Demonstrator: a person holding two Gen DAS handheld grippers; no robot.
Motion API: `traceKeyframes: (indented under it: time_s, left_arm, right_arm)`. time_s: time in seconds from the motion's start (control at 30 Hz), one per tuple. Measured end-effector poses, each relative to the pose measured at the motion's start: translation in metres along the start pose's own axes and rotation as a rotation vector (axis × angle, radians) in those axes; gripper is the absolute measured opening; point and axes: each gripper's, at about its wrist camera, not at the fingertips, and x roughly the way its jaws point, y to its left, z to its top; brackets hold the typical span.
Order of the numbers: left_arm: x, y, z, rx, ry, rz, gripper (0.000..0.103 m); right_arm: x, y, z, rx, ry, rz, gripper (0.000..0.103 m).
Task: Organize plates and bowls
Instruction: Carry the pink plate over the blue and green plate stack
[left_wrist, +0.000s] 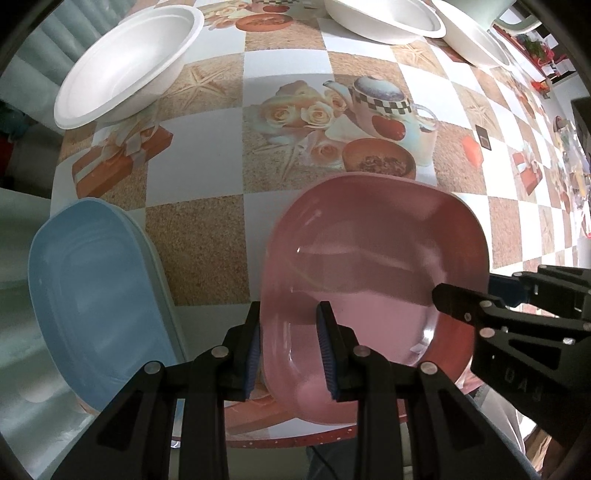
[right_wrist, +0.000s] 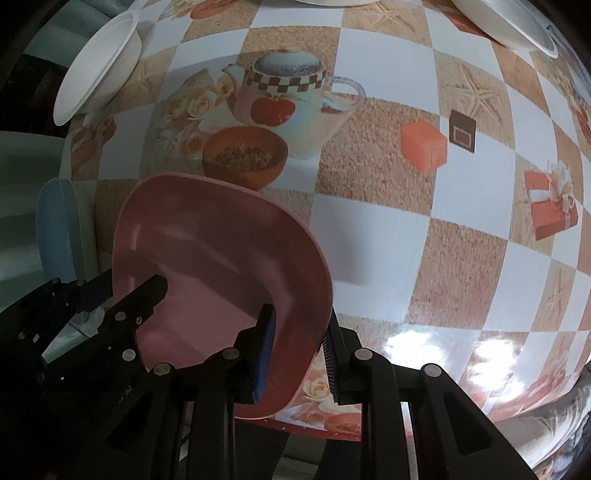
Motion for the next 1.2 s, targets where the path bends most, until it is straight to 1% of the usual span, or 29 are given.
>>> traceKeyframes:
  time_s: [0.17,0.2,0.27,0.3,0.5,0.77,1.0,1.2]
  left_arm:
    - [-0.008,-0.015,0.004,0.01,0.002,0.006,0.031]
    - [-0.011,-0.024,0.007,0.008,0.002,0.007,0.031]
    - [-0.011,-0.025,0.006,0.011,0.004,0.01,0.031]
    - [-0.015,-0.039,0.012,0.01,0.005,0.011,0.031]
    - [-0.013,-0.048,0.014,0.014,0.008,0.015,0.031]
    - [-0.012,-0.058,0.013,0.003,0.021,-0.002,0.031]
    - [-0.018,-0.073,0.011,0.019,0.012,0.005,0.031]
    - [-0.032,-0.082,0.011,0.001,-0.006,-0.016,0.031]
  right_arm:
    - [0.004,0.001,-0.005,-0.004,-0.005,-0.006,0.026]
    - [0.004,0.002,-0.005,-0.003,-0.006,-0.006,0.026]
    - [0.004,0.004,-0.005,-0.004,-0.006,-0.003,0.026]
    - [0.001,0.0,-0.007,-0.003,-0.005,-0.002,0.026]
    - [-0.004,-0.008,0.001,-0.003,0.0,-0.001,0.026]
    - [-0.01,-0.012,0.0,0.016,0.006,0.007,0.026]
    - [-0.026,-0.015,0.003,0.018,-0.01,0.012,0.026]
    - [-0.039,-0.017,0.007,0.019,-0.022,0.018,0.026]
